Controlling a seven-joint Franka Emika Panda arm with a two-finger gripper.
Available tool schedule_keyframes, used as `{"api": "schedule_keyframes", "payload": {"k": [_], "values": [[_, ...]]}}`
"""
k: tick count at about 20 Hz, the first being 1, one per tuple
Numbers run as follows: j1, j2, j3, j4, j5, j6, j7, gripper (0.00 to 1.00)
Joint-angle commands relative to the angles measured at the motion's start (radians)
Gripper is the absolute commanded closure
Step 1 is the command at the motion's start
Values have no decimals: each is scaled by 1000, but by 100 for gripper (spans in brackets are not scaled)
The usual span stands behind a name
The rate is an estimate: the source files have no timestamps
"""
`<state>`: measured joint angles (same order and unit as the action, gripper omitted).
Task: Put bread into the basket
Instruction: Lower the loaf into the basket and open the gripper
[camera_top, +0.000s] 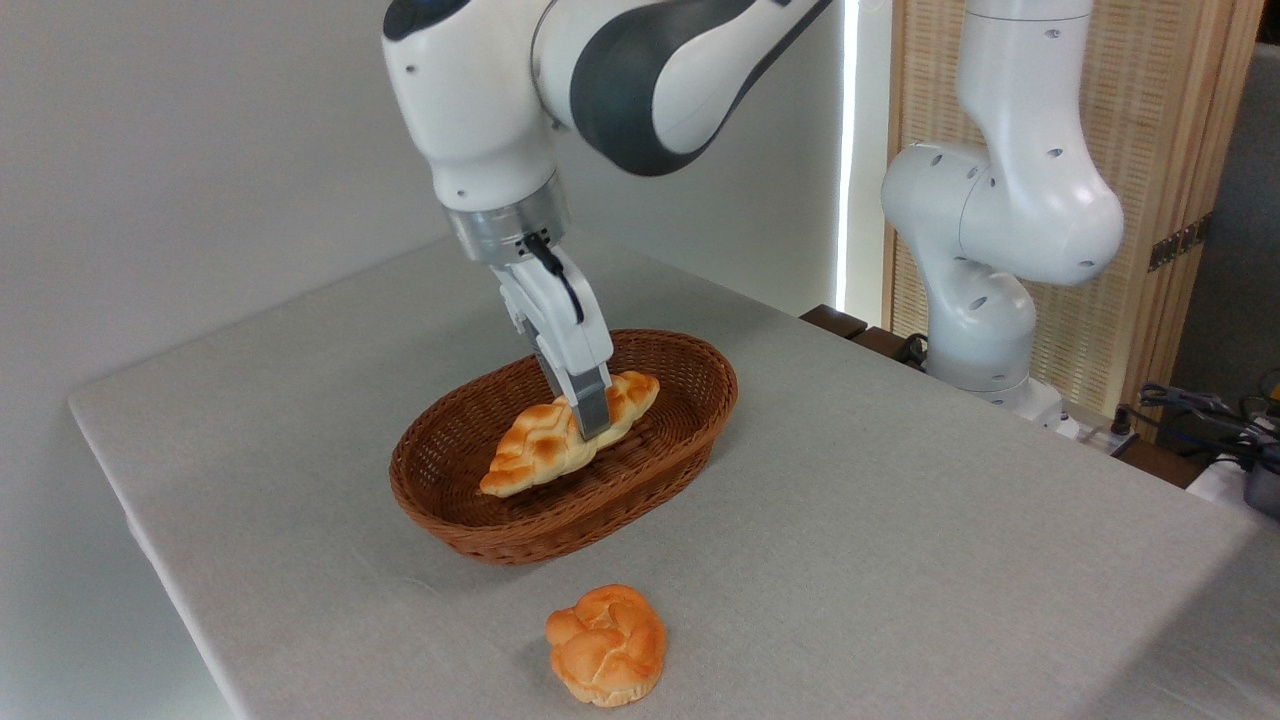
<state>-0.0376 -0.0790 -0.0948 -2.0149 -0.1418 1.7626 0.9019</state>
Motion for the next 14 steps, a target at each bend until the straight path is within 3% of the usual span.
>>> {"api": "schedule_keyframes", "payload": {"k": [1,14], "values": [[4,25,-14,21,-16,14,-26,0],[4,25,-13,30,-32,26,-21,0]]}}
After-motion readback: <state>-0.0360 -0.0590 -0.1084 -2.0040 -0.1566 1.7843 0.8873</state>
